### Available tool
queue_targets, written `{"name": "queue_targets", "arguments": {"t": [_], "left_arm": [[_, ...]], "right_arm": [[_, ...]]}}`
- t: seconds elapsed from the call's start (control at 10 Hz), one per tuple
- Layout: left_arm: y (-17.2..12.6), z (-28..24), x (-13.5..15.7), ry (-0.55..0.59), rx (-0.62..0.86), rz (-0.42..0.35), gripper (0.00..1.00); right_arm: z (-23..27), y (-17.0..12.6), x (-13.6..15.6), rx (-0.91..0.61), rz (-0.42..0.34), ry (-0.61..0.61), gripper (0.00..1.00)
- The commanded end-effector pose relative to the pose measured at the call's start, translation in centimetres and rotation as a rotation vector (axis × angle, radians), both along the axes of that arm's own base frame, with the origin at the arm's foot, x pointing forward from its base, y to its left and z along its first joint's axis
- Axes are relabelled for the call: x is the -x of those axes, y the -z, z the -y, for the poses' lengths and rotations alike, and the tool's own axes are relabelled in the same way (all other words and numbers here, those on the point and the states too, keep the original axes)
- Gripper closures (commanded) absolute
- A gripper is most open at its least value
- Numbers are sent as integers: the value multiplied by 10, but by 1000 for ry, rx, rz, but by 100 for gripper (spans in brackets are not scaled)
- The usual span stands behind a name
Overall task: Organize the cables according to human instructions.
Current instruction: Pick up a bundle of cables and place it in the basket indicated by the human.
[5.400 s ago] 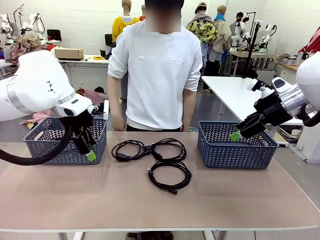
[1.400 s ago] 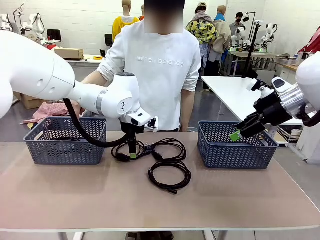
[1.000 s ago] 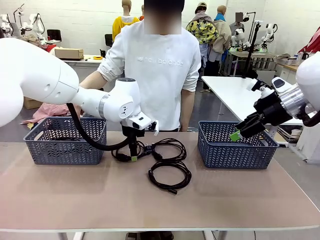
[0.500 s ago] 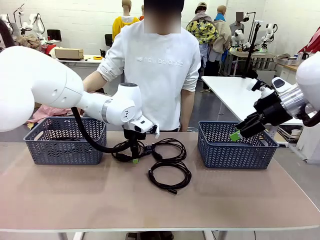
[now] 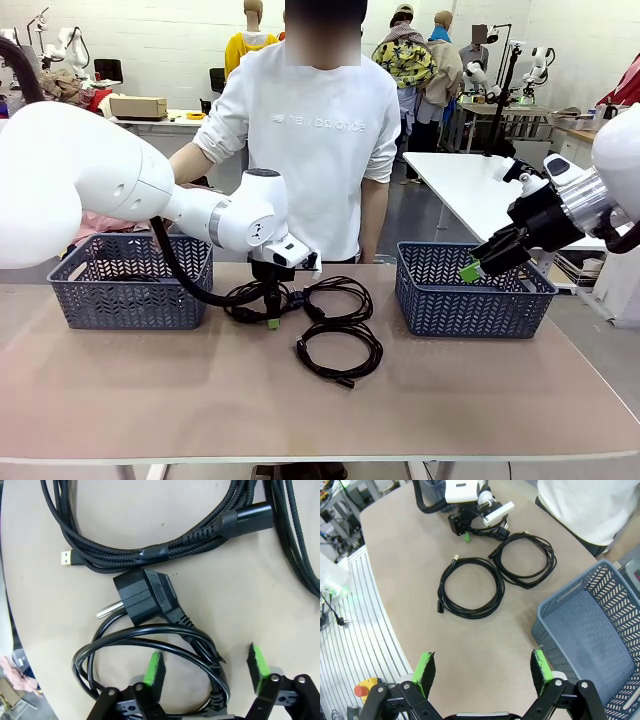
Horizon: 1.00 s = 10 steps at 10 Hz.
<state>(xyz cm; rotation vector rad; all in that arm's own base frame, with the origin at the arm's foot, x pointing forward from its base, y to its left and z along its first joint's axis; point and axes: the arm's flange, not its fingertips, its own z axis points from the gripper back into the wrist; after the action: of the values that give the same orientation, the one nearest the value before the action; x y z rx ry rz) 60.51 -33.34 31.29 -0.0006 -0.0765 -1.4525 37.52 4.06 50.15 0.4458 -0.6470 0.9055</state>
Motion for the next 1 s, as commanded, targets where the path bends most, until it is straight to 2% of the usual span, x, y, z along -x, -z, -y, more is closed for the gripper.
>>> {"name": "queue_targets", "arguments": {"t": [0.0, 0.1, 0.2, 0.3, 0.4, 0.5, 0.6, 0.8, 0.9], "left_arm": [[-3, 1, -2, -13, -16, -2, 32], [-3, 1, -2, -12, -19, -2, 38], [-3, 1, -2, -13, -20, -2, 51], [-5, 1, -1, -14, -17, 1, 57], [-6, 1, 0, -13, -14, 1, 70], [-7, 1, 1, -11, -13, 1, 76], [-9, 1, 1, -12, -14, 2, 89], [-15, 0, 3, -18, -19, 2, 100], [-18, -2, 3, -34, -32, 2, 100]], "right_arm": [[2, 0, -4, -28, 16, -21, 0], [2, 0, -4, -28, 16, -21, 0], [2, 0, -4, -28, 16, -21, 0], [2, 0, -4, -28, 16, -21, 0], [2, 0, -4, -28, 16, -21, 0], [2, 0, -4, -28, 16, -21, 0], [2, 0, -4, -28, 16, -21, 0], [2, 0, -4, -28, 16, -21, 0], [2, 0, -4, -28, 16, -21, 0]]}}
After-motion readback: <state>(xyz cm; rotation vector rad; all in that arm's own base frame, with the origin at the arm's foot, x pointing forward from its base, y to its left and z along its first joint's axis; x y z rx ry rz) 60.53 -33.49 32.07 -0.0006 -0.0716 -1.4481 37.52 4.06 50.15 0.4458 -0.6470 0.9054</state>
